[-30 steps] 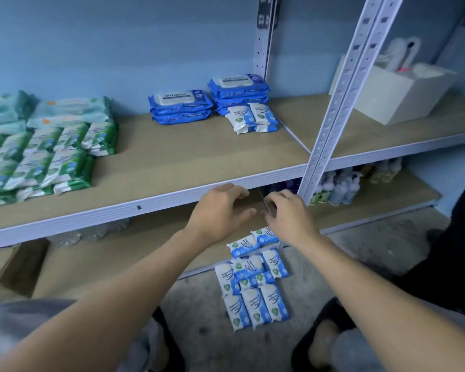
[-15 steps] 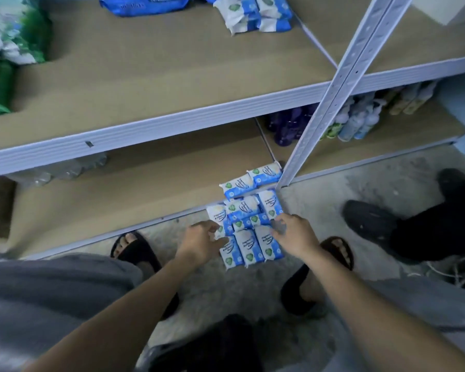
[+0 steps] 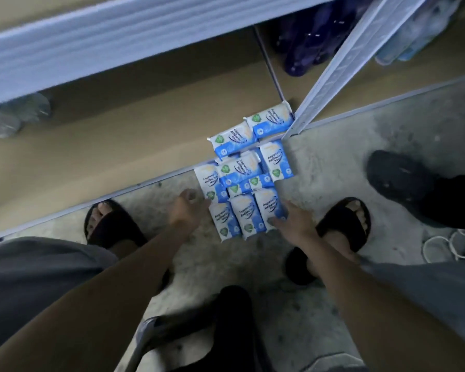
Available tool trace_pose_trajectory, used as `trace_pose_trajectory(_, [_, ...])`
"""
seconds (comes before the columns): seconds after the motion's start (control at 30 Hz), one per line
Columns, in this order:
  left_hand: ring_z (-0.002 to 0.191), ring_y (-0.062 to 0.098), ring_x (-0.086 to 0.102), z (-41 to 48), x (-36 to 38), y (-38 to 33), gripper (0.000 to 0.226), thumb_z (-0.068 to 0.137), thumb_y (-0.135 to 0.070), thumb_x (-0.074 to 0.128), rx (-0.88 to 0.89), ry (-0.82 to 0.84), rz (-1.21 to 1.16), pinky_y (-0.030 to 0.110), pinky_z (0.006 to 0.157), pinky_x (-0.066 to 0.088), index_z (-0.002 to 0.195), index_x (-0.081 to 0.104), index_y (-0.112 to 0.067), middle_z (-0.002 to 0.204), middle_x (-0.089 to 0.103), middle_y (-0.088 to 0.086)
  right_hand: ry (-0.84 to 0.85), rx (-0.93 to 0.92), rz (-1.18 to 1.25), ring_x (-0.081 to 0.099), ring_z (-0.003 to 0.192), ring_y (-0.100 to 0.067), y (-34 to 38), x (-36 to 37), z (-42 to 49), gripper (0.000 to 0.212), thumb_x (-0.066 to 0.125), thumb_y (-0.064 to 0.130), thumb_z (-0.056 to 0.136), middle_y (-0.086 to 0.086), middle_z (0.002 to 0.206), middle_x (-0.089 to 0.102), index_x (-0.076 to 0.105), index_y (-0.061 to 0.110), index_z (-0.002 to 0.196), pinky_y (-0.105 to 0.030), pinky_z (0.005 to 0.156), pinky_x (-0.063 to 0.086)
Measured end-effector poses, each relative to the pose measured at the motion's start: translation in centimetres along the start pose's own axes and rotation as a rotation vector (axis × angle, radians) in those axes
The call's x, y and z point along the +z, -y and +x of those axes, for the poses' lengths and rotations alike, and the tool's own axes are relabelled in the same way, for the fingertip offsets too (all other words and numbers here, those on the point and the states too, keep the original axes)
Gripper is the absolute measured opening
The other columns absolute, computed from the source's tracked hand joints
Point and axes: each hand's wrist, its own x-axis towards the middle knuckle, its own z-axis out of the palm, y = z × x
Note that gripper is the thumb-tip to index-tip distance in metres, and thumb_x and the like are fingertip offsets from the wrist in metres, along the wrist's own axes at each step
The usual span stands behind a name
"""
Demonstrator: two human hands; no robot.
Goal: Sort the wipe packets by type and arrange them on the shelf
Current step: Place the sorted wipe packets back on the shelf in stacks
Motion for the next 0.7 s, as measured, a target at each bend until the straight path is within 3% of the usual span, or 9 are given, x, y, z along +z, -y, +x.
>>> trace_pose_trajectory(0.2, [0.082, 0.018, 0.069, 3.4, 2.2, -0.7, 0.044, 0.073, -0.045, 0.079, -0.110, -0.024, -0.163, 0.029, 0.062, 0.051, 0.104, 0.065, -0.017, 0.096, 0.072, -0.001, -0.081, 0.063, 0.088, 0.064, 0.109, -0.025, -0.7, 2.2, 1.6, 0.037, 0.066, 0.032, 0.094, -0.005, 0.119, 0.068, 0.061, 0.019, 0.128, -0.029, 0.080, 0.047])
trace_pose_trajectory(0.27, [0.079, 0.018, 0.071, 3.9, 3.1, -0.8, 0.047, 0.068, -0.047, 0.077, -0.156, -0.044, -0.231, 0.030, 0.060, 0.054, 0.102, 0.067, -0.015, 0.094, 0.074, 0.000, -0.127, 0.096, 0.091, 0.064, 0.107, -0.027, -0.9, 2.8, 2.0, 0.038, 0.068, 0.034, 0.092, -0.007, 0.116, 0.069, 0.061, 0.019, 0.126, -0.033, 0.081, 0.050])
trace_pose_trajectory(0.37, [0.085, 0.020, 0.070, 4.3, 4.1, -1.1, 0.044, 0.073, -0.029, 0.084, -0.224, -0.102, -0.338, 0.038, 0.071, 0.061, 0.107, 0.062, -0.014, 0.098, 0.073, 0.003, -0.150, 0.141, 0.113, 0.064, 0.106, -0.027, -0.9, 3.3, 2.5, 0.040, 0.071, 0.034, 0.089, -0.007, 0.116, 0.068, 0.061, 0.015, 0.123, -0.034, 0.080, 0.049])
trace_pose_trajectory(0.5, [0.082, 0.018, 0.071, 5.2, 4.7, -1.3, 0.045, 0.071, -0.027, 0.088, -0.286, -0.097, -0.407, 0.027, 0.057, 0.056, 0.107, 0.067, -0.012, 0.096, 0.074, 0.003, -0.113, 0.191, 0.198, 0.061, 0.093, -0.016, -1.4, 3.5, 2.7, 0.041, 0.075, 0.032, 0.087, -0.001, 0.110, 0.067, 0.059, 0.012, 0.119, -0.027, 0.072, 0.041])
trace_pose_trajectory(0.57, [0.082, 0.019, 0.070, 5.5, 4.7, -1.4, 0.033, 0.073, -0.028, 0.087, -0.304, -0.070, -0.406, 0.030, 0.065, 0.058, 0.097, 0.068, -0.014, 0.093, 0.073, 0.001, -0.083, 0.197, 0.240, 0.060, 0.090, -0.013, -1.5, 3.8, 2.7, 0.041, 0.076, 0.031, 0.087, 0.002, 0.106, 0.067, 0.061, 0.012, 0.119, -0.025, 0.072, 0.041])
trace_pose_trajectory(0.7, [0.084, 0.020, 0.069, 5.7, 4.2, -1.3, 0.031, 0.075, -0.026, 0.086, -0.328, -0.022, -0.424, 0.034, 0.070, 0.056, 0.098, 0.068, -0.015, 0.095, 0.072, 0.001, -0.061, 0.213, 0.292, 0.065, 0.089, -0.017, -1.2, 4.3, 2.8, 0.025, 0.076, 0.030, 0.086, -0.002, 0.106, 0.072, 0.068, 0.017, 0.106, -0.032, 0.076, 0.053])
